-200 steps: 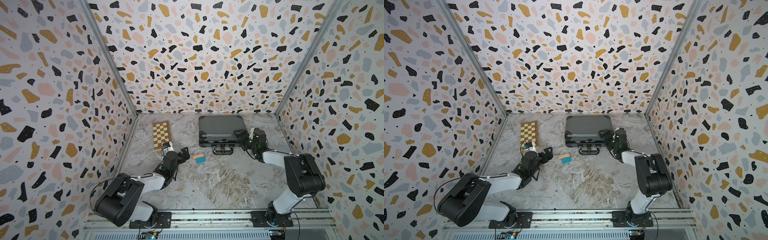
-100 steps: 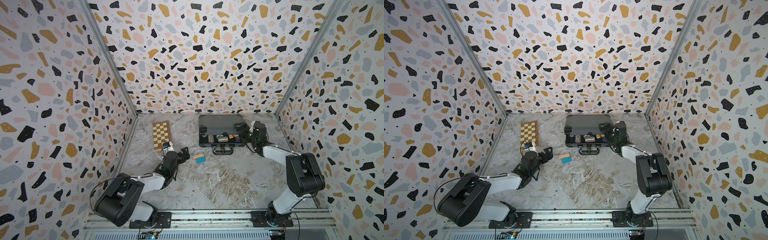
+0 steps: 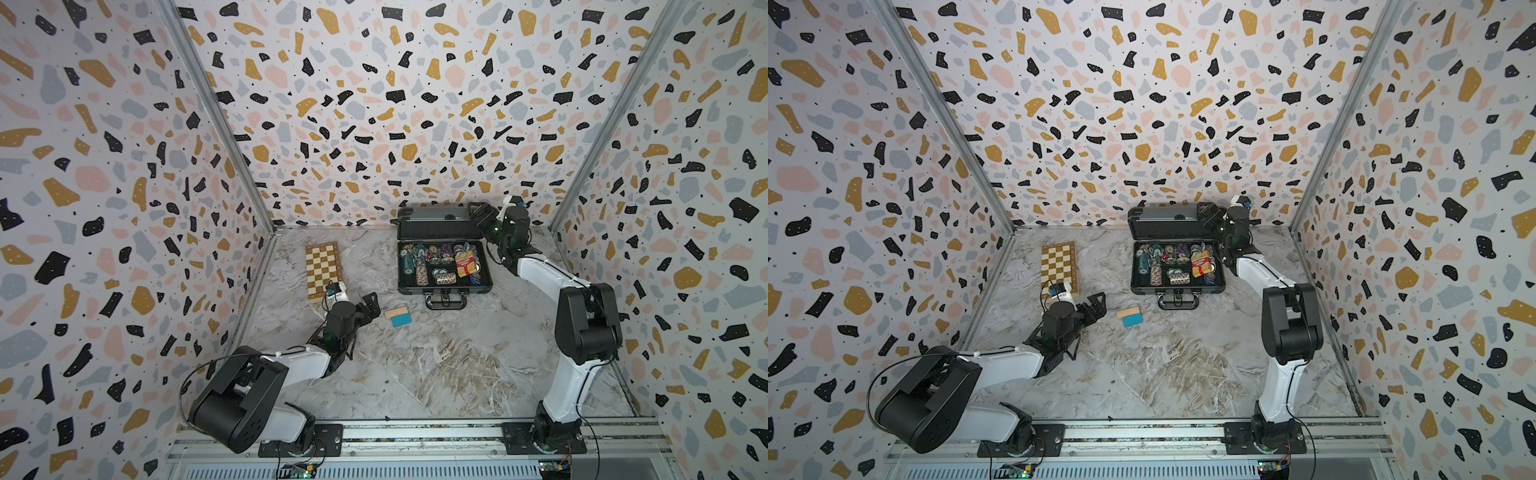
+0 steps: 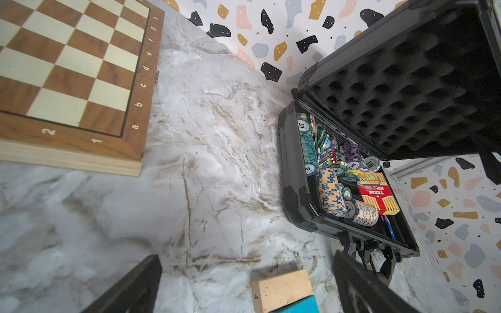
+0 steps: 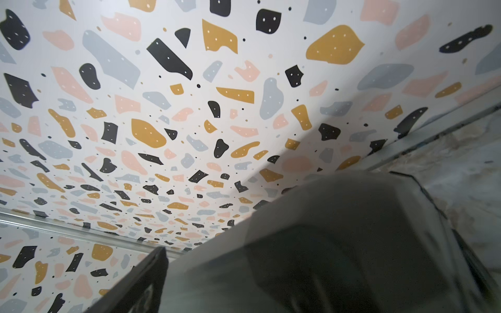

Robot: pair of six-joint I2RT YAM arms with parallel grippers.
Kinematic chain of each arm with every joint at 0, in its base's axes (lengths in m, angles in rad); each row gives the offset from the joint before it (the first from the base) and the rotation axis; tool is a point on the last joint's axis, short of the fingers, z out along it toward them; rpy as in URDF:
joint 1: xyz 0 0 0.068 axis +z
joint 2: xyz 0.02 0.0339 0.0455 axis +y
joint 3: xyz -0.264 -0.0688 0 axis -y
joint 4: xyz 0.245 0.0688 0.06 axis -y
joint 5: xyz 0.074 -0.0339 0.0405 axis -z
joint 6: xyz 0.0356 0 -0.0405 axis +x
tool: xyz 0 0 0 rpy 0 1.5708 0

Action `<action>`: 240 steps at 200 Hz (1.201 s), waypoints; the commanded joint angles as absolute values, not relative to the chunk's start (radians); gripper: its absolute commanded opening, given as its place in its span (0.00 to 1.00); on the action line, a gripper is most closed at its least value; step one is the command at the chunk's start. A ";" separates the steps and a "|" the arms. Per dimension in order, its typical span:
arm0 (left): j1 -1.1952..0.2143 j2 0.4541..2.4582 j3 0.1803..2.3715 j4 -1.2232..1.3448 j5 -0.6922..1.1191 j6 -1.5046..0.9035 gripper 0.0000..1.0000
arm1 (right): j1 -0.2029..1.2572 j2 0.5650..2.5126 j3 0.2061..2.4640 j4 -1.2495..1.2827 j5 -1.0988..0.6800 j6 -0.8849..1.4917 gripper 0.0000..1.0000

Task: Open the poker set cases
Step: Open the case lid on the poker set case.

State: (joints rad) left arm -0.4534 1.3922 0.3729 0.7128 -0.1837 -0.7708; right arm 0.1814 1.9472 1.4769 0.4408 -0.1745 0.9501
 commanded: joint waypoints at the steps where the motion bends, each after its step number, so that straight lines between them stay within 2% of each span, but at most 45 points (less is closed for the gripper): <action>1: -0.453 1.394 0.395 0.755 -0.183 -0.764 0.99 | 0.170 2.015 1.593 0.449 -0.158 0.902 0.93; 49: -0.453 1.400 0.397 0.755 -0.182 -0.760 0.99 | 0.148 2.151 1.864 0.288 -0.192 0.836 0.93; 97: -0.454 1.415 0.406 0.758 -0.167 -0.762 0.99 | 0.147 2.079 1.831 0.227 -0.198 0.759 0.93; 125: -0.453 1.421 0.410 0.758 -0.160 -0.762 0.99 | 0.146 1.963 1.664 0.265 -0.217 0.751 0.93; 169: -0.453 1.435 0.420 0.754 -0.138 -0.764 0.99 | 0.158 1.699 1.205 0.351 -0.229 0.706 0.92; 213: -0.453 1.467 0.447 0.738 -0.089 -0.779 0.99 | 0.176 1.488 0.858 0.293 -0.237 0.656 0.92; 240: -0.454 1.494 0.467 0.736 -0.037 -0.788 0.99 | 0.175 1.386 0.751 0.174 -0.180 0.571 0.92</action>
